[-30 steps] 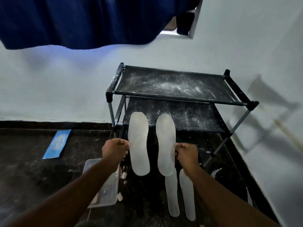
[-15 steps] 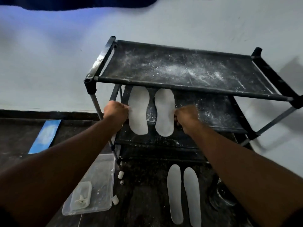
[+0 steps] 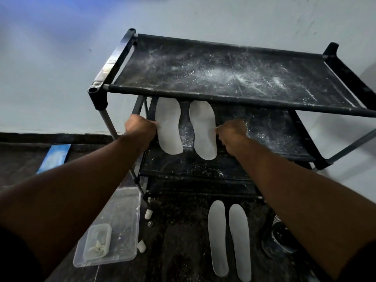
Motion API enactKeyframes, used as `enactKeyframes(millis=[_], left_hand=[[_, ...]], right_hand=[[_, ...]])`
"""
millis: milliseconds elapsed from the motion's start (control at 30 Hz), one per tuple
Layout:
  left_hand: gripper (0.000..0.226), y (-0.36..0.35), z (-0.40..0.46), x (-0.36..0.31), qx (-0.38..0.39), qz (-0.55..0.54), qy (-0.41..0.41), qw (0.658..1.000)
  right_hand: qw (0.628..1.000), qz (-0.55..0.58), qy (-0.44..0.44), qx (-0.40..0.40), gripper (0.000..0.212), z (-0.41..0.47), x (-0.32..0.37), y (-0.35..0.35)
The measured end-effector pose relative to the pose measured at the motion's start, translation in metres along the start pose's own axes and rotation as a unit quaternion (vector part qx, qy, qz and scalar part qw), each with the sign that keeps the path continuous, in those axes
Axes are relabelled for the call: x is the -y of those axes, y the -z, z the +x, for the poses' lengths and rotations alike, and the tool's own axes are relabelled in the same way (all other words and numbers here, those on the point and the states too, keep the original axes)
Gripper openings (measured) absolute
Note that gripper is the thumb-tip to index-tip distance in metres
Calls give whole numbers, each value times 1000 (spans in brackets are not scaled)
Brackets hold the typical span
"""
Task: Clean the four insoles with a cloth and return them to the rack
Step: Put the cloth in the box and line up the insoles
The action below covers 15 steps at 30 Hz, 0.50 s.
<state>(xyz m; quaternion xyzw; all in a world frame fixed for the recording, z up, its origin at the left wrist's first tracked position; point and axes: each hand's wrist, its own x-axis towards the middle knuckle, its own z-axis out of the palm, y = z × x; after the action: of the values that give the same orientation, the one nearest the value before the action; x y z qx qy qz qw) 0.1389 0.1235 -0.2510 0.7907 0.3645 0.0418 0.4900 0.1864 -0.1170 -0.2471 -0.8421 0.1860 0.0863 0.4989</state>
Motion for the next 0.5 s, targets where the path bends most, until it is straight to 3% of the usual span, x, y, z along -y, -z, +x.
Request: enactKeyframes(millis=[100,233,367,500], left_hand=[[17,-5,-3,-2,-12,-4,12,1000],[20,0,-19,-5,-13,46,-39,998],[28,5,-67,-12,-53,100,-226,967],[27,-15,-149,-1,-7,104,-376,921]], right_hand=[[1000,-24,10,-14,23,0,1,-3],[998,-46,33,-18,24,-4,2,0],[981,-107,143,-70,17,-31,-7,16],[966,-104,219,-86,20,-75,-46,46]])
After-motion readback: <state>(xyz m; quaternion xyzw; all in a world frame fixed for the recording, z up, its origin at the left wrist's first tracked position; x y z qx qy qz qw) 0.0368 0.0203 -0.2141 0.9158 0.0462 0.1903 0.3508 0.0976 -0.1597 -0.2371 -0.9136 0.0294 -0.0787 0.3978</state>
